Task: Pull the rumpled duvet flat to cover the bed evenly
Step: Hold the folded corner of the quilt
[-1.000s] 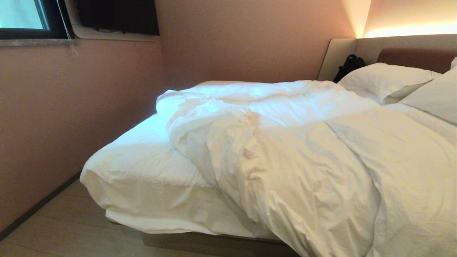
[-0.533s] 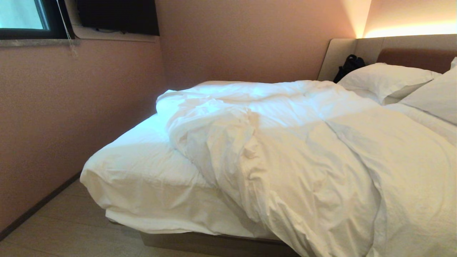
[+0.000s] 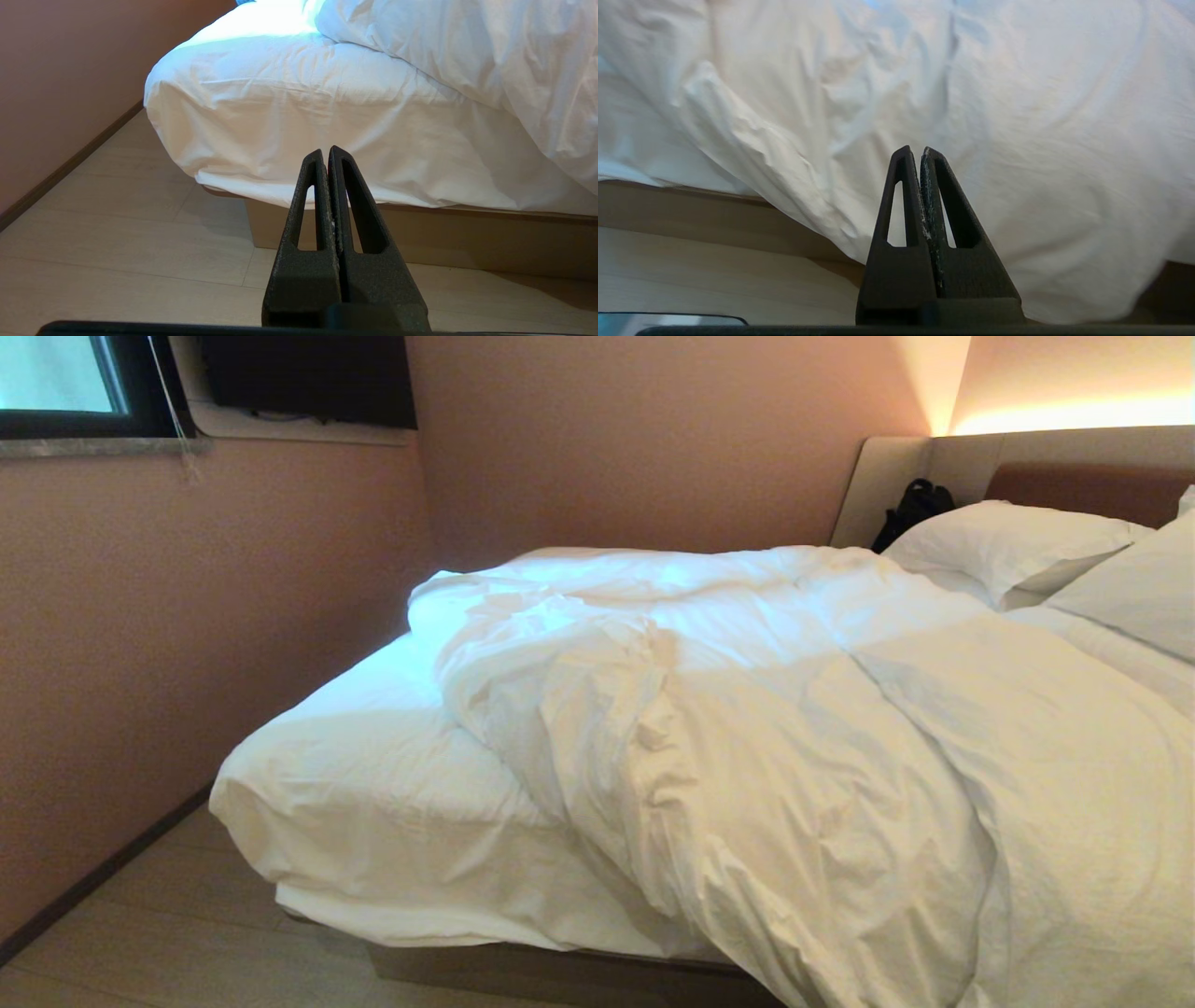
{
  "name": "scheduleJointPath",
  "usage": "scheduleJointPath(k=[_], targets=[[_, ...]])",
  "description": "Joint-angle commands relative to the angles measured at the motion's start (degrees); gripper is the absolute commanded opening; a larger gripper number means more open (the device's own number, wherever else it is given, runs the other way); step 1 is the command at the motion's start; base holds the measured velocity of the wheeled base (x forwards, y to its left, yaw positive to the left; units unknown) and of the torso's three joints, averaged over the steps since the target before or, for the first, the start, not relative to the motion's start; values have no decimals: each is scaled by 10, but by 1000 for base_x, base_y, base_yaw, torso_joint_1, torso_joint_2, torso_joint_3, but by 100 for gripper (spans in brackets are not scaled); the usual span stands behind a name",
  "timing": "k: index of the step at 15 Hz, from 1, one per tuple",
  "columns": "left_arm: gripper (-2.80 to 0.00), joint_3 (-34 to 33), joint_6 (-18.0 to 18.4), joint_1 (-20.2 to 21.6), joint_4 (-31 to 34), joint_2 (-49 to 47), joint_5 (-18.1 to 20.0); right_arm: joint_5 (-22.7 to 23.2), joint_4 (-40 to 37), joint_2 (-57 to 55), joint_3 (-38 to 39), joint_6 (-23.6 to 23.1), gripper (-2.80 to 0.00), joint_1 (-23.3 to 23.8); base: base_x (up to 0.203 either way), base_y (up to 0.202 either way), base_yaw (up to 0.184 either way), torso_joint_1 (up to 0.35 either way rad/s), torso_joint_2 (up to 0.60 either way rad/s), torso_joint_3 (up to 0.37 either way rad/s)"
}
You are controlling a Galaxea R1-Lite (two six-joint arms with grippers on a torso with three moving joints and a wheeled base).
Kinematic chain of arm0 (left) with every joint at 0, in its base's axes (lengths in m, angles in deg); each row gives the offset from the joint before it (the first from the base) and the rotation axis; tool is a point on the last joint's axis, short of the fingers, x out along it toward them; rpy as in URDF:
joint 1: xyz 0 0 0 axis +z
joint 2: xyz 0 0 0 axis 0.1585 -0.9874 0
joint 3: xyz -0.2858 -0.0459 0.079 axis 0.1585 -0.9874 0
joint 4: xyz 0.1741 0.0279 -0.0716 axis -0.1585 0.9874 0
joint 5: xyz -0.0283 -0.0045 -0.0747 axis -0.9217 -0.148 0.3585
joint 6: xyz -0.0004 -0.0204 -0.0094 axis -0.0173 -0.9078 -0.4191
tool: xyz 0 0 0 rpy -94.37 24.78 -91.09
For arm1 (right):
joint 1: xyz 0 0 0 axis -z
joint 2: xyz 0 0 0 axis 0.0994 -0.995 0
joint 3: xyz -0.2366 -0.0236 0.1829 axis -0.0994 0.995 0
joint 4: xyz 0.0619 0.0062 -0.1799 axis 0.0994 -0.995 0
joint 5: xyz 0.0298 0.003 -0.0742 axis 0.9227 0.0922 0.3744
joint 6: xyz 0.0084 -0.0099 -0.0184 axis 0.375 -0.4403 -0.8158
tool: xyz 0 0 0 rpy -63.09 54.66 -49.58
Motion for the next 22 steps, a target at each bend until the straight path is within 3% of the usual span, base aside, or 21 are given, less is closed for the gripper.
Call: scheduleJointPath(k=[1, 19, 22], targets=[[-280, 0, 0, 0, 0, 0, 0, 4, 14, 0, 3, 23, -280, 0, 0, 0, 0, 0, 0, 0], [-280, 1, 1, 0, 0, 0, 0, 1, 15, 0, 3, 40, -280, 0, 0, 0, 0, 0, 0, 0], [-280, 1, 1, 0, 0, 0, 0, 1, 15, 0, 3, 40, -280, 0, 2, 120, -6, 2, 1, 5]])
